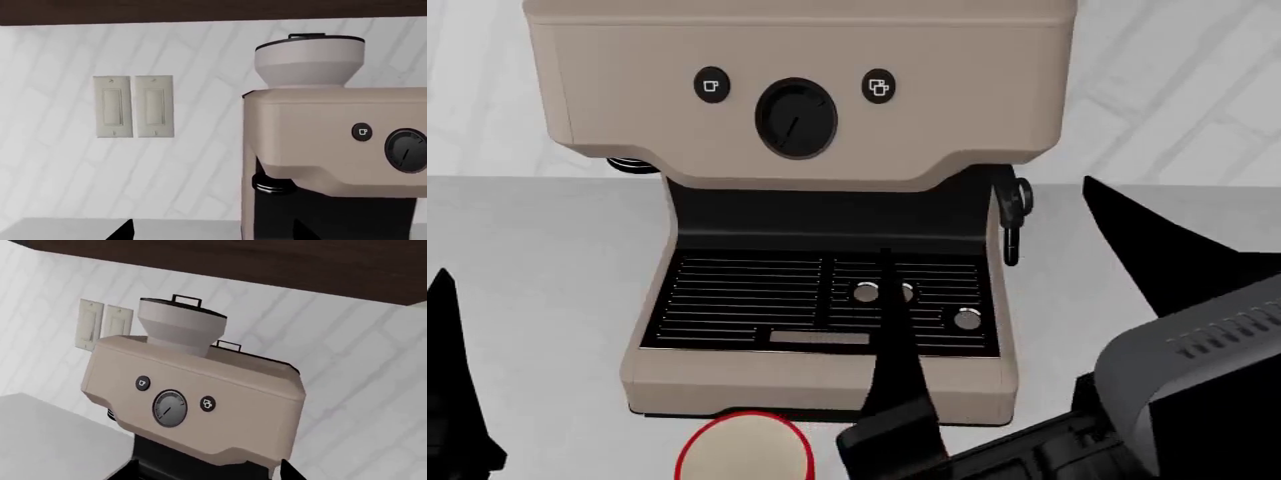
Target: Pick the mug from under the coffee machine dispenser and place it on the counter.
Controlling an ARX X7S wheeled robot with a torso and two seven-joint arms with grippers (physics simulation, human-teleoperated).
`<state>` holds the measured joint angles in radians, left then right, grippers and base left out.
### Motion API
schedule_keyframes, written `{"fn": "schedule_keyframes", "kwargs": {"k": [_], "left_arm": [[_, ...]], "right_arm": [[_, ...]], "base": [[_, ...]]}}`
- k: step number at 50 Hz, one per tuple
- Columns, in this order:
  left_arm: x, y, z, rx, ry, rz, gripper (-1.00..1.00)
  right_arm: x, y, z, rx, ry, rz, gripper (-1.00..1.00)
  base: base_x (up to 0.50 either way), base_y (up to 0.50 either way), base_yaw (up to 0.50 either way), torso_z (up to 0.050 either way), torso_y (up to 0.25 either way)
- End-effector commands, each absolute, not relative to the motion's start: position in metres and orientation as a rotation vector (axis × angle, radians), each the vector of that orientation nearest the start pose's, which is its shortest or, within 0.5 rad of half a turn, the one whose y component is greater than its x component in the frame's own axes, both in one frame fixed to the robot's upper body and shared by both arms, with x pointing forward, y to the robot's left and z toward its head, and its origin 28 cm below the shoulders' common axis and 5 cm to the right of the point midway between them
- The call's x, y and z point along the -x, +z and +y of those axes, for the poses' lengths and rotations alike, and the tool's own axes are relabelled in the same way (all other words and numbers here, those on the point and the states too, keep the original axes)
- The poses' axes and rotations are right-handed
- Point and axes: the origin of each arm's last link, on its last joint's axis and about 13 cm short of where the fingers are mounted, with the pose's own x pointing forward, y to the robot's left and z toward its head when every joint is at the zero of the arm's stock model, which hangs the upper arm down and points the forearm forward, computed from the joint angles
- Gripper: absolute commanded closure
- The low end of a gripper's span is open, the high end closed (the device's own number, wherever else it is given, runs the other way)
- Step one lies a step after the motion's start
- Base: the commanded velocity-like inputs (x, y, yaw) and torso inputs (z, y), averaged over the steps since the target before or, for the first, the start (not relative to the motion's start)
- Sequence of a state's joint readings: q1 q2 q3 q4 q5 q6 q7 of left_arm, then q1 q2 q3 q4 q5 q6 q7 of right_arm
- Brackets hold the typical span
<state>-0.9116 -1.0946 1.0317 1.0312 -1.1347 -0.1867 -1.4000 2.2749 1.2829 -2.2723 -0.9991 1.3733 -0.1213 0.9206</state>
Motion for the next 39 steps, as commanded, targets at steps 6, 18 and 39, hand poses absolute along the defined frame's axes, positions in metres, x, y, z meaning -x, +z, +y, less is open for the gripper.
{"fn": "schedule_keyframes", "kwargs": {"k": [6,18,39], "left_arm": [[-0.137,0.236,0.214,-0.039,0.071,-0.251,-1.00],[-0.137,0.250,0.218,-0.067,0.085,-0.269,-1.00],[-0.135,0.268,0.234,-0.115,0.137,-0.286,-1.00]], "right_arm": [[-0.142,0.281,-0.138,0.109,0.233,-0.244,-1.00],[-0.145,0.282,-0.145,0.067,0.173,-0.269,-1.00],[-0.139,0.301,-0.158,0.054,0.089,-0.333,-1.00]], "base": [[0.00,0.00,0.00,0.000,0.000],[0.00,0.00,0.00,0.000,0.000],[0.00,0.00,0.00,0.000,0.000]]}}
